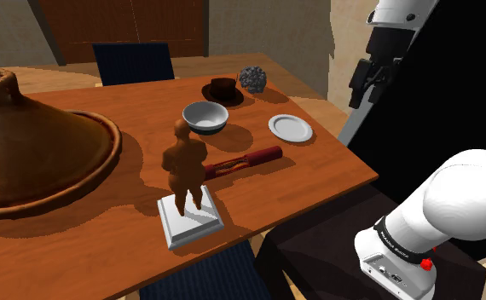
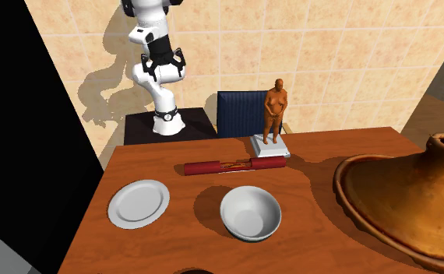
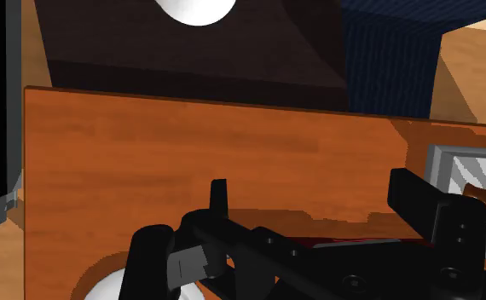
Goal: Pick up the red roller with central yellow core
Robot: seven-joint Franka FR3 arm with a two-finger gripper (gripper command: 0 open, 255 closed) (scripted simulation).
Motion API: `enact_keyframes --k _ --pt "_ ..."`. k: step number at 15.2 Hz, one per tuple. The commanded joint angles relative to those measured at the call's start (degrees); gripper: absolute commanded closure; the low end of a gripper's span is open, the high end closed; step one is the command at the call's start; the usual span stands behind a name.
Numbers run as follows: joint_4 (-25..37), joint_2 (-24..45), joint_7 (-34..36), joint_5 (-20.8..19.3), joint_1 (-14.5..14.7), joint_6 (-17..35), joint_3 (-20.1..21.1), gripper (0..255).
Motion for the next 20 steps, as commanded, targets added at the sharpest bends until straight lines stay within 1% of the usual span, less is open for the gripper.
enact_keyframes --k 1,5,10,15,20 --pt "0.0 0.0 0.0 0.0 0.0 0.0 0.0 0" --pt "-2.14 5.61 -7.58 -1.5 3.03 8.82 -0.29 0" --pt "-3.21 13.84 -16.45 -2.85 6.63 19.69 -0.22 0" --pt "-2.71 22.88 -24.68 -3.82 10.0 30.02 0.38 0" --pt "-0.92 32.19 -32.25 -4.77 13.06 39.52 1.55 0"
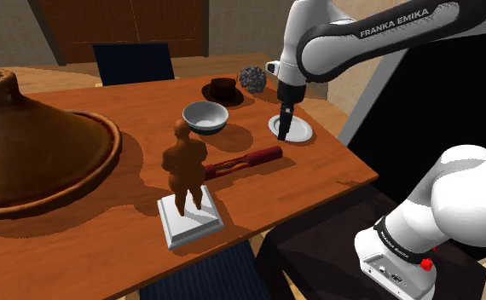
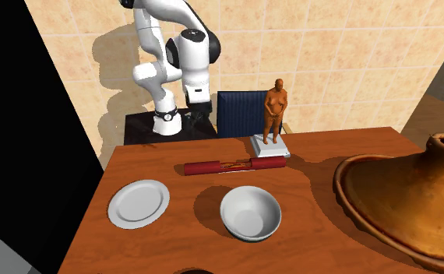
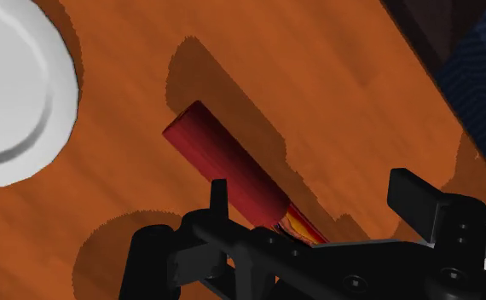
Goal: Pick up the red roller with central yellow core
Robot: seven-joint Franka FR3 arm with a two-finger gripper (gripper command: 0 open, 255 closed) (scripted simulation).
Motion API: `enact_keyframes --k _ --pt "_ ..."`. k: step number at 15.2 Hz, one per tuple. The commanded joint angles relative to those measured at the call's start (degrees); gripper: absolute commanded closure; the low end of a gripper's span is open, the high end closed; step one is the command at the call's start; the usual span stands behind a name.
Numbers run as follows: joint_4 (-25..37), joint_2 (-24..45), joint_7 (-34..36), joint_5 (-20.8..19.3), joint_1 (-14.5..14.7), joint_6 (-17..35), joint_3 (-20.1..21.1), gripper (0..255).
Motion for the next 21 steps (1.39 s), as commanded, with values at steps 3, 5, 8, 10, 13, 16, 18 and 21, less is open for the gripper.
enact_keyframes --k 3,5,8,10,13,16,18,21 --pt "1.88 7.81 -5.81 -0.95 2.21 7.73 1.29 0" --pt "3.07 11.46 -8.4 -1.6 3.21 11.02 2.06 0" --pt "5.05 16.82 -11.95 -2.91 4.59 15.68 3.34 0" --pt "6.47 20.32 -14.07 -4.07 5.49 18.59 4.21 0" --pt "8.73 25.46 -16.84 -6.3 6.84 22.69 5.49 0" --pt "9.13 27.95 -17.12 -7.32 7.24 25.06 5.65 0" --pt "9.01 29.25 -16.78 -7.73 7.32 26.46 5.5 0" --pt "8.93 31.26 -16.26 -8.36 7.48 28.52 5.23 0"
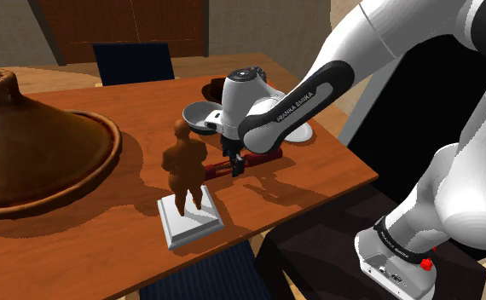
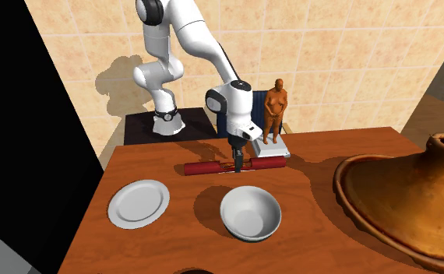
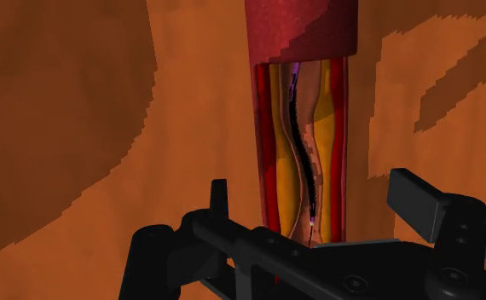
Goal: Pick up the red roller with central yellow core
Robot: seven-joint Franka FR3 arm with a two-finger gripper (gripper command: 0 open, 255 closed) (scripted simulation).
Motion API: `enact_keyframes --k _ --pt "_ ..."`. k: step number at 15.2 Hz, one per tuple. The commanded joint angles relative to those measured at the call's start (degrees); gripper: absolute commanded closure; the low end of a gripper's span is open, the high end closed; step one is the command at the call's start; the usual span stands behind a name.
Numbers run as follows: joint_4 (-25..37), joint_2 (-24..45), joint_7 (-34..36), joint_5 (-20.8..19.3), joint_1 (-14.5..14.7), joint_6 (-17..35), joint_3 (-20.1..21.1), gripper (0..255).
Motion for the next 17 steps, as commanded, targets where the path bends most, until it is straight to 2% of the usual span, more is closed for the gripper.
enact_keyframes --k 1,2,3,12,17 --pt "0.05 1.17 0.18 -0.34 0.04 1.14 -0.18 0" --pt "0.04 1.16 0.18 -0.34 0.04 1.15 -0.18 0" --pt "0.02 1.01 0.13 -0.29 0.01 1.02 -0.17 255" --pt "0.05 1.17 0.18 -0.34 0.04 1.14 -0.18 255" --pt "0.21 -2.16 -0.68 0.69 -0.24 -2.3 0.27 255"
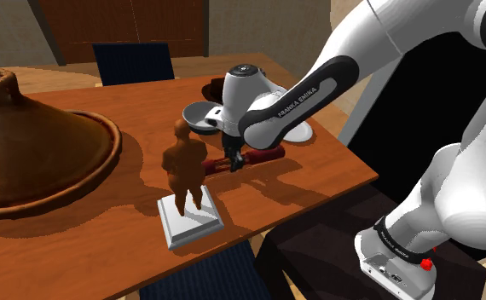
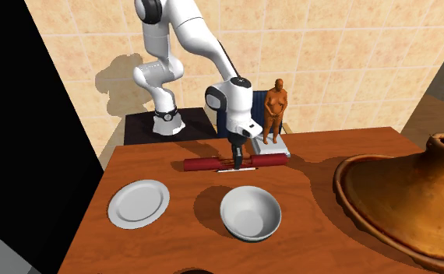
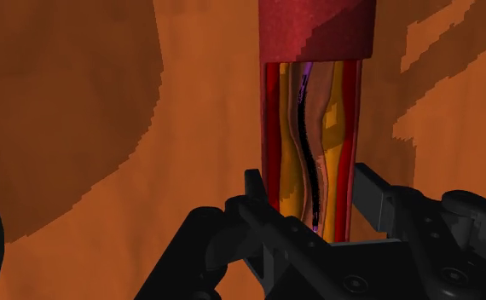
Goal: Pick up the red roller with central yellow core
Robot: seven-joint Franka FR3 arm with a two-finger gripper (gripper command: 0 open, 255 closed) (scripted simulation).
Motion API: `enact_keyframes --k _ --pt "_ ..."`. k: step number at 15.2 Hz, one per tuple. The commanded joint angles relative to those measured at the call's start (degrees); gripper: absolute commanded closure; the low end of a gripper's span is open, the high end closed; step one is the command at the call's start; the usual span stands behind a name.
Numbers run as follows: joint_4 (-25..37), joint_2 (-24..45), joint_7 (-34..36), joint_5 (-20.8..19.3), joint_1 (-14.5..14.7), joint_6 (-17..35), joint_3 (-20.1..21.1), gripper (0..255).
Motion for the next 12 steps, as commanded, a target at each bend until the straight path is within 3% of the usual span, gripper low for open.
enact_keyframes --k 1,12 --pt "0.23 -1.33 -0.26 0.41 -0.04 -1.52 0.19 255" --pt "1.48 -6.74 -1.62 2.01 -0.25 -8.11 0.64 255"
